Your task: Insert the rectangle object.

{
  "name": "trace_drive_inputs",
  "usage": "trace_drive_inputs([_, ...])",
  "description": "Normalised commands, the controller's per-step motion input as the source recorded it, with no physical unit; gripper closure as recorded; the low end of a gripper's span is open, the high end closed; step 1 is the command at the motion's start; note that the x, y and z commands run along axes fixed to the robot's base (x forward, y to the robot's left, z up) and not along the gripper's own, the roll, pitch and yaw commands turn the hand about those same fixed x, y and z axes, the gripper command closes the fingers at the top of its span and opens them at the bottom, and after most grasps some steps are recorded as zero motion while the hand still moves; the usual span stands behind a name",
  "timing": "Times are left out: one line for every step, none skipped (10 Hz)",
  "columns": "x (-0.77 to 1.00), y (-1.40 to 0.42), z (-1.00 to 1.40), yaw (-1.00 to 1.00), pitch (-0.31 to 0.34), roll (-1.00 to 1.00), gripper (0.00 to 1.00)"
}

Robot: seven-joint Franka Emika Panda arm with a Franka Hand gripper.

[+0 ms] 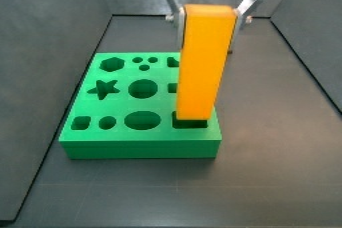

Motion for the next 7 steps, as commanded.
trace_drive_inputs([0.00,-0.11,-0.26,0.07,0.000,0.03,1.00])
trace_drive_inputs([0.00,-0.21,-0.24,0.06,-0.011,0.05,1.00])
trace_drive_inputs([0.00,-0.32,-0.15,0.05,-0.003,0.05,1.00])
trace_drive_inputs([0.00,-0.24,-0.15,0.06,-0.009,0.03,1.00])
trace_drive_inputs([0.00,-0.10,-0.26,0.05,-0.003,0.02,1.00])
trace_drive_inputs([0.00,-0.15,-0.41,0.01,-0.034,0.09,1.00])
trace_drive_inputs([0.00,-0.22,-0.51,0.00,-0.069,0.12,1.00])
